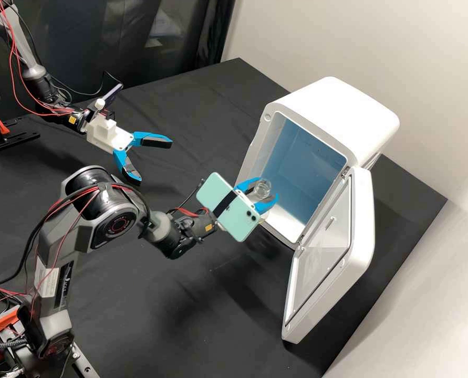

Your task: Take the flask out of the incubator

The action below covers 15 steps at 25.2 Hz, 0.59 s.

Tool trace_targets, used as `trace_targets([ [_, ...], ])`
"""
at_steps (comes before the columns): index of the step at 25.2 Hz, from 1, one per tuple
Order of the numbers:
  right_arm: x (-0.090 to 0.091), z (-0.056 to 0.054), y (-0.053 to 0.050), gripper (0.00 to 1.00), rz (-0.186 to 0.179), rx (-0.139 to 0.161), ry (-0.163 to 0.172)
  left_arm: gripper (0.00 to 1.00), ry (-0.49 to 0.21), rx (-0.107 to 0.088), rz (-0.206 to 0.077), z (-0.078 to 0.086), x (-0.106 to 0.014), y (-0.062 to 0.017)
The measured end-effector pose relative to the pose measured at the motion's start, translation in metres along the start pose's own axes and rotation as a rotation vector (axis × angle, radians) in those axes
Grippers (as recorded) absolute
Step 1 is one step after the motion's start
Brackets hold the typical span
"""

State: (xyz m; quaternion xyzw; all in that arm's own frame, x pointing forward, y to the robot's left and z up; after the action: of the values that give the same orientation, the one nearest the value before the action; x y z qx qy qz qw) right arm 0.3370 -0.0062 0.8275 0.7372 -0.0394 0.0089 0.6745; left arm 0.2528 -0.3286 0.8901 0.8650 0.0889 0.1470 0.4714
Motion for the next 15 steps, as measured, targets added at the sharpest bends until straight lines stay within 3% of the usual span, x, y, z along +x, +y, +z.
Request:
trace_targets([
  [3,-0.02,0.008,-0.001,0.0,-0.006,-0.02,0.017,1.0,0.0,-0.003,-0.001,-0.001,0.0,0.0001],
  [9,-0.054,0.022,0.0,0.0,-0.055,-0.046,-0.023,1.0,0.008,-0.018,0.0,-0.004,-0.001,0.0007],
  [12,-0.071,0.031,-0.003,0.0,-0.093,-0.056,-0.048,1.0,-0.001,-0.014,0.003,-0.005,-0.002,0.0023],
  [15,-0.086,0.038,-0.011,0.0,-0.158,-0.064,-0.068,1.0,-0.003,-0.018,0.028,-0.005,-0.004,0.0097],
])
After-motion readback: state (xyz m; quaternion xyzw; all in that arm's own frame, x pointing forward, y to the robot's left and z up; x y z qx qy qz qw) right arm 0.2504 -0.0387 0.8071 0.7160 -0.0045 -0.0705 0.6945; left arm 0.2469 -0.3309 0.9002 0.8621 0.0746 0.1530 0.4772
